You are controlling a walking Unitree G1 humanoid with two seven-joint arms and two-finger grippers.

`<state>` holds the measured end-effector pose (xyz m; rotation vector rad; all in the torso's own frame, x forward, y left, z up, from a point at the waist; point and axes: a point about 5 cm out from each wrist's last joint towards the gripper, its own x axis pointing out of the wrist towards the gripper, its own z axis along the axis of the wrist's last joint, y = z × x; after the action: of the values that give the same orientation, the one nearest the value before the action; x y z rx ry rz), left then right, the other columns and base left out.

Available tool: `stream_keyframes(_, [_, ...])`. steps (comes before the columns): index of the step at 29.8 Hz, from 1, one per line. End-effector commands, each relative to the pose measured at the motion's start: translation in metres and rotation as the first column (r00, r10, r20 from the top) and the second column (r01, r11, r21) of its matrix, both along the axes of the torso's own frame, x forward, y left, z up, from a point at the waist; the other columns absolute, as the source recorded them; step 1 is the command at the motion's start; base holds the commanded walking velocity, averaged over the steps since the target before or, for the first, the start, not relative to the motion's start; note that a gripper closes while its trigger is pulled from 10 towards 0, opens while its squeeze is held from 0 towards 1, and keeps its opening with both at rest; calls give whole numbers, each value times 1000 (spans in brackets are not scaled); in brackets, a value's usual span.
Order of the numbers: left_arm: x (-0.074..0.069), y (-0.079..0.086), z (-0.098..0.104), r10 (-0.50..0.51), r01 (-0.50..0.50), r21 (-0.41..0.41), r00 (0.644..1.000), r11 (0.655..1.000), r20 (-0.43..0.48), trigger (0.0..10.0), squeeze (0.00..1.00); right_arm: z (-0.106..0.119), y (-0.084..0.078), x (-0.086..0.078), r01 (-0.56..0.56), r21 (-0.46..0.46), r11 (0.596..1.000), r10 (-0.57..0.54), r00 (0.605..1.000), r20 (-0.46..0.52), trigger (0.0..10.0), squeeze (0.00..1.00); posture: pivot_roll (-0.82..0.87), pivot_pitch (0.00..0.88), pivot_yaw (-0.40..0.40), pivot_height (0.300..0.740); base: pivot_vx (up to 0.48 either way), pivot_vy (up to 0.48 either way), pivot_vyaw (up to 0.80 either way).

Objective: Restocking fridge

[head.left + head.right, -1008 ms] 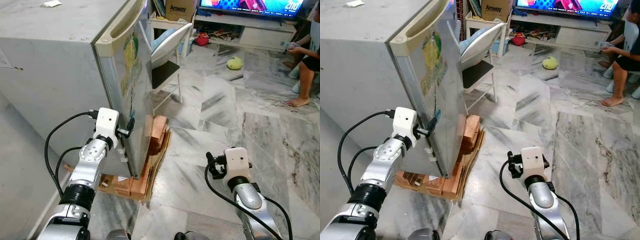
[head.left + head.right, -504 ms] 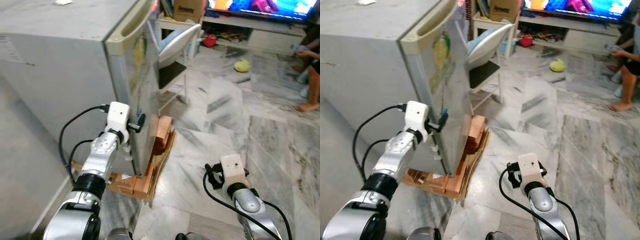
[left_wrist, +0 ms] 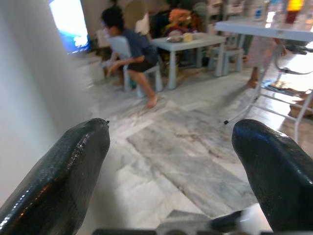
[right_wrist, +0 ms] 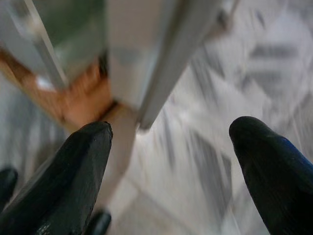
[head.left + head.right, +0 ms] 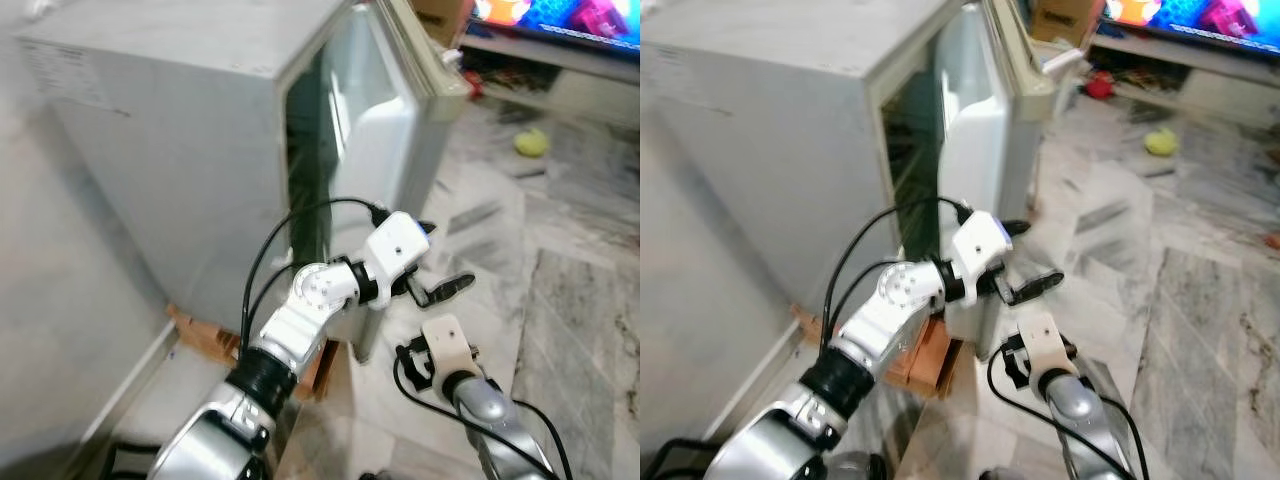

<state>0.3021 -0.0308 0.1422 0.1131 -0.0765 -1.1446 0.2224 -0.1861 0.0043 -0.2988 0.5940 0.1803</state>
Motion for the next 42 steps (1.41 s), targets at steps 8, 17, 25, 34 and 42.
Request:
stream_keyframes(8, [36, 80, -8, 338, -339, -8, 939, 941, -61, 10000, 0, -2, -2, -1, 5, 12, 1000, -5, 1000, -6, 10000, 0, -29, 20, -24, 740, 0, 0, 0])
stream_keyframes(17, [12, 161, -40, 620, -622, 10, 779, 783, -92, 10000, 0, 21, 3, 13, 54, 103, 993, -71, 983, 168, 10000, 0, -27, 12, -16, 740, 0, -139, 0])
stream_keyframes(25, [-4, 193, -35, 741, -745, -25, 666, 667, -80, 10000, 0, 25, 8, 21, 37, 129, 991, -64, 976, 210, 10000, 0, 9, 12, -28, 740, 0, -469, 0])
stream_keyframes(34, [-10, 196, -37, 762, -764, 8, 643, 645, -77, 10000, 0, 31, 9, 28, 35, 149, 988, -73, 964, 257, 10000, 0, 5, 13, -22, 740, 0, -460, 0])
stream_keyframes(42, [-16, 198, -38, 745, -744, 80, 666, 663, 24, 10000, 0, 38, 10, 33, 40, 167, 985, -88, 952, 292, 10000, 0, 4, 21, -16, 740, 188, -399, -267])
